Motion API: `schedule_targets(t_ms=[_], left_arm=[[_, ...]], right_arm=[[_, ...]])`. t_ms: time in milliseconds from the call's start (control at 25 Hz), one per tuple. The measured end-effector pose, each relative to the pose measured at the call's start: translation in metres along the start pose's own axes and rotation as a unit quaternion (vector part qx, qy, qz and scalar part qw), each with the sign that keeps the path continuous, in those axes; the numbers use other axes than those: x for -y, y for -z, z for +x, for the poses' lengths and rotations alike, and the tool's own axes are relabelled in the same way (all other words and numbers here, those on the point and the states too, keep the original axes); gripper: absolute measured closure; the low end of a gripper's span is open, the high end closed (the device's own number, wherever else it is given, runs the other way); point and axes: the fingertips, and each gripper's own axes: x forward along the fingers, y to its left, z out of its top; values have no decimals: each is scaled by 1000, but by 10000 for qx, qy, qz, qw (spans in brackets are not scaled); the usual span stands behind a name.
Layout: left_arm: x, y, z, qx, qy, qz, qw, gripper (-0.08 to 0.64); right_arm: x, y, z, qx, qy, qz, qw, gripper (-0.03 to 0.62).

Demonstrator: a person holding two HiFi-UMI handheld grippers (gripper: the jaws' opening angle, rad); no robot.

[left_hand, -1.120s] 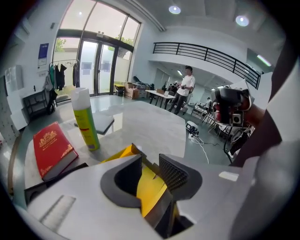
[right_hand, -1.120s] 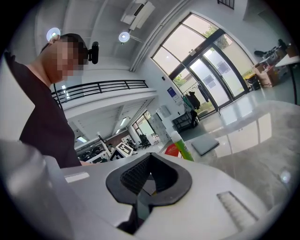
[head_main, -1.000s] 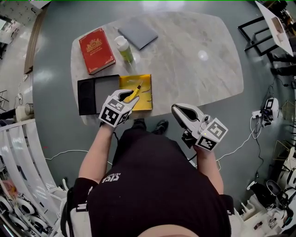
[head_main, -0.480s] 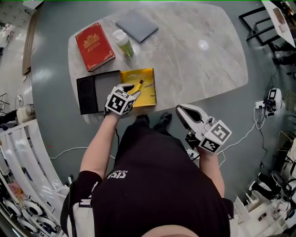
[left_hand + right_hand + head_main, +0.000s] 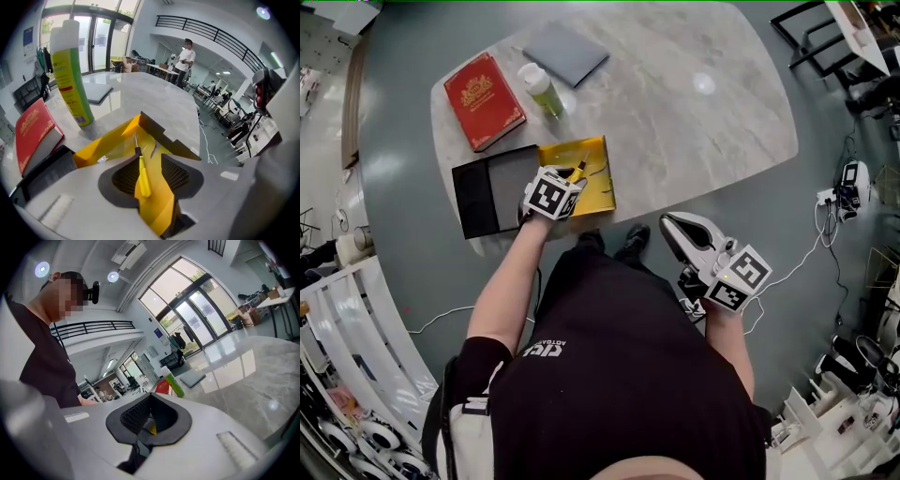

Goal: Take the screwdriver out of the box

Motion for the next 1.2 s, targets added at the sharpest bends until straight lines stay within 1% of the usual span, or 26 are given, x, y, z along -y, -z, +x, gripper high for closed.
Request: schedule_targets(t_ms=[240, 360, 440, 520, 600, 640, 800, 840, 1200], left_arm=[[-9, 10, 13, -303, -214, -63, 9993, 413], [-12, 15, 19, -510, -259, -22, 9984, 413], [-11, 16, 24, -595, -250, 64, 9979, 413], [-10, 11, 30, -578, -258, 266, 9976, 416], [-13, -2, 31, -504, -437, 541, 9963, 416], [-13, -3, 30, -557, -513, 597, 9953, 416], [-12, 15, 33, -1145, -534, 575, 9903, 417], [-12, 18, 35, -1232, -542, 587, 9892, 417], [-15, 14, 43, -1400, -642, 925, 9837, 417]], right_arm=[[4, -10, -14, 178, 91, -27, 9998, 578], [6, -11, -19, 284, 108, 5, 9995, 578], [8, -10, -22, 332, 127, 35, 9994, 578], [12, -9, -25, 379, 159, 62, 9991, 578], [14, -9, -30, 433, 185, 82, 9989, 578], [14, -10, -31, 457, 192, 87, 9987, 578], [16, -11, -37, 515, 197, 99, 9984, 578], [16, -11, -38, 520, 200, 102, 9984, 578], [18, -11, -38, 463, 200, 124, 9986, 578]])
